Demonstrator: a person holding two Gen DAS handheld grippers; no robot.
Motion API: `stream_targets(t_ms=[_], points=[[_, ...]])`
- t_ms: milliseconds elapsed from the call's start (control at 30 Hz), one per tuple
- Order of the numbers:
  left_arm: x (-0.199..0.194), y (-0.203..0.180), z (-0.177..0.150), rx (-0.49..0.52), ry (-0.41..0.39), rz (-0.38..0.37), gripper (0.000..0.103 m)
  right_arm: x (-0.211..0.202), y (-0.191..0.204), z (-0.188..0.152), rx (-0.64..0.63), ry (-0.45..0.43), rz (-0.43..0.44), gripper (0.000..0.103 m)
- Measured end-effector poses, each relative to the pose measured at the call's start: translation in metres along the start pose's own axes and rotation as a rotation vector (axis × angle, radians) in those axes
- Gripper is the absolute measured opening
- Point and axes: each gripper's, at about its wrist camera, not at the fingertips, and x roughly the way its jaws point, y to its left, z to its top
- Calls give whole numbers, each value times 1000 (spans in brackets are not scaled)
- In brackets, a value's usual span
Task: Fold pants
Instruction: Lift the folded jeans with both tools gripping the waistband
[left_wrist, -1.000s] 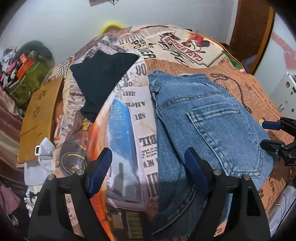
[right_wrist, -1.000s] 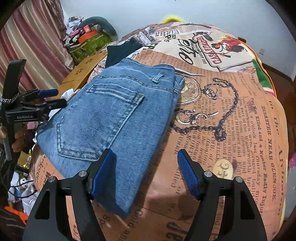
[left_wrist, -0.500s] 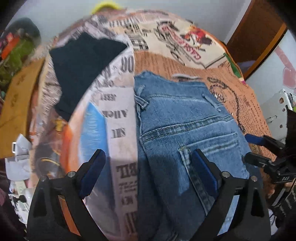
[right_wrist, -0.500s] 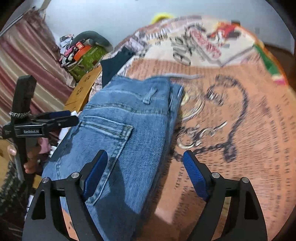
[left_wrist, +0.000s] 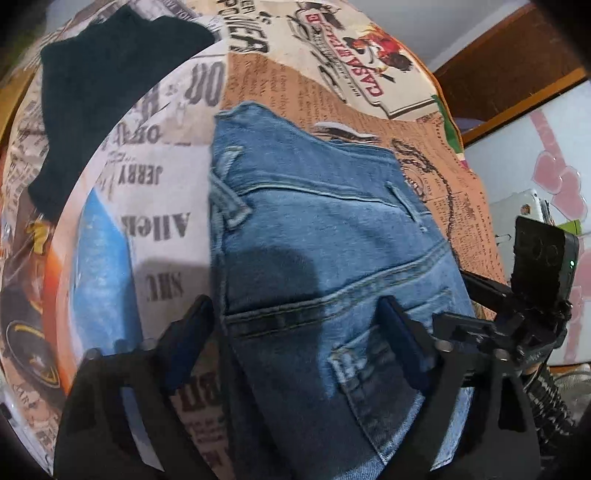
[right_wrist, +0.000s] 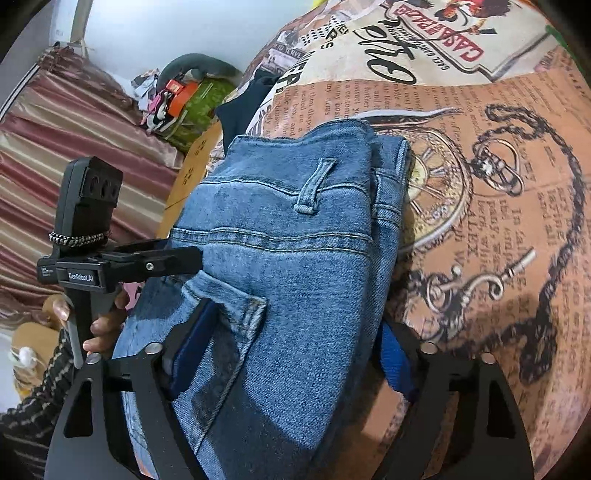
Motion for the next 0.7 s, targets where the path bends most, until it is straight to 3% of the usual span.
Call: stream_targets(t_ms=[233, 367, 567, 700], points=[[-16, -9, -7, 20, -63, -4, 56, -8, 1, 7, 25, -3, 19, 33], [-38, -20, -14, 66, -127, 22, 43, -19, 23, 9, -49, -28, -18, 27], [-95, -24, -22, 90, -275, 26, 39, -41, 71, 22, -185, -139, -62, 25], [-144, -24, -21, 120, -412, 71, 39, -54, 109, 43, -268, -218, -63, 24]])
